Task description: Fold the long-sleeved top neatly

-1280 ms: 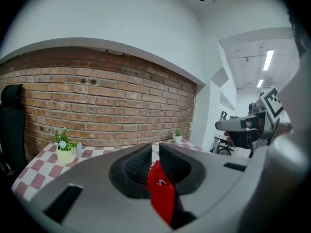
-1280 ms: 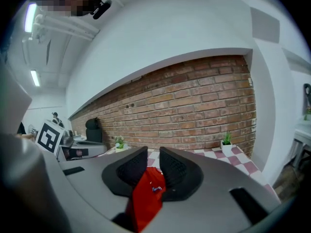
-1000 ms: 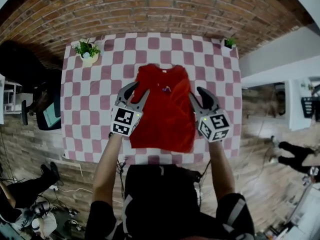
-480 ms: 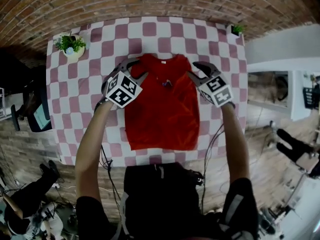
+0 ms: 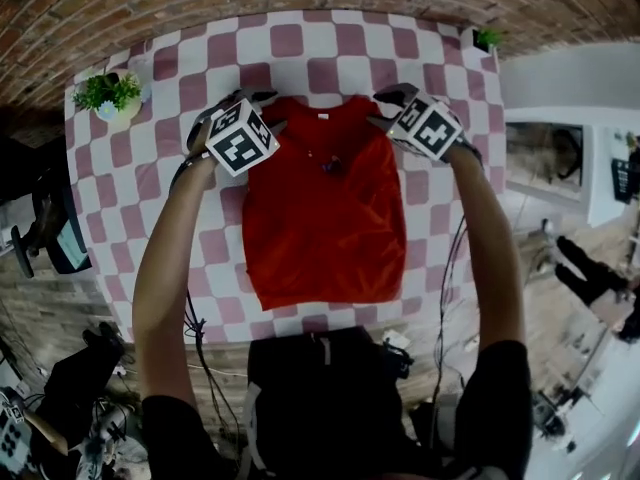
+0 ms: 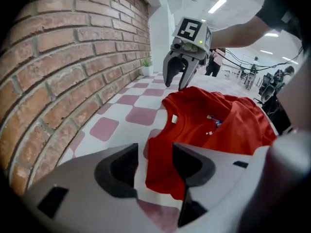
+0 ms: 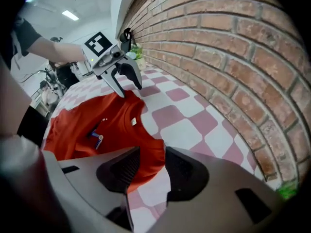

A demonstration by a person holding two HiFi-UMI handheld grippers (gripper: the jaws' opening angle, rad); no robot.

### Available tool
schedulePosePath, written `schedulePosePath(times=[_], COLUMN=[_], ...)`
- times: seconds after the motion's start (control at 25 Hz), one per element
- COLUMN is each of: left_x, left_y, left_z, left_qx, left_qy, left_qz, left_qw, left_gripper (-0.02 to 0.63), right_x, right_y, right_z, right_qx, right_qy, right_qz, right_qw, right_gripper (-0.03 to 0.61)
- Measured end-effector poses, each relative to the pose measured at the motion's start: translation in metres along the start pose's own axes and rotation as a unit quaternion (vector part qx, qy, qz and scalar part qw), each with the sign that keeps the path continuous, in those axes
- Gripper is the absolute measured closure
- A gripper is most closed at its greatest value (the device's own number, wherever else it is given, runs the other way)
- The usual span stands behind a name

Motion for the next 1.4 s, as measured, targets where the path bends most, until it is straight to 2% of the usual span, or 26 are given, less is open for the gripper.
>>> schedulePosePath(times=[0.28, 0.4, 0.48, 0.6, 0.68, 0.84, 1.08, 1.4], left_x=[0.029, 0.031, 0.029, 0.026, 0.023, 0.019, 0.009, -0.025], left_y=[0.001, -0.002, -0.003, -0.004, -0.004, -0.004, 0.005, 0.036], left_z=[-0.010, -0.013, -0.013, -0.015, -0.018, -0.021, -0.016, 0.000], left_qx=[0.013, 0.002, -0.007, 0.001, 0.004, 0.004, -0.016, -0.003], left_qy=[0.031, 0.033, 0.037, 0.043, 0.049, 0.038, 0.016, -0.020], left_qz=[-0.041, -0.060, -0.075, -0.082, -0.082, -0.065, -0.044, 0.062], left_qw=[0.9986, 0.9977, 0.9965, 0.9957, 0.9955, 0.9972, 0.9988, 0.9979], left_gripper=[0.413, 0.419, 0.472, 0.525, 0.556, 0.577, 0.581, 0.583], right_x=[0.026, 0.038, 0.041, 0.039, 0.035, 0.027, 0.018, -0.018], right_y=[-0.018, -0.019, -0.022, -0.024, -0.021, -0.022, -0.024, -0.034], right_z=[-0.006, -0.012, -0.019, -0.025, -0.026, -0.023, -0.018, 0.018], right_qx=[0.007, 0.006, 0.002, -0.002, -0.002, -0.008, -0.014, -0.039], right_qy=[0.051, 0.073, 0.080, 0.085, 0.089, 0.076, 0.063, 0.007], right_qz=[0.035, 0.050, 0.053, 0.054, 0.053, 0.039, 0.018, -0.067], right_qw=[0.998, 0.996, 0.995, 0.995, 0.995, 0.996, 0.998, 0.997], right_gripper=[0.425, 0.425, 0.437, 0.501, 0.520, 0.535, 0.540, 0.545])
Point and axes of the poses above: the fingertips, and each gripper's own axes: x forward along the fingers, y to its left, z out of its top, the point moved 5 cm from there along -x, backward along the fingers, and after that the axes turned 11 degrees about z, right-handed, at the moved point
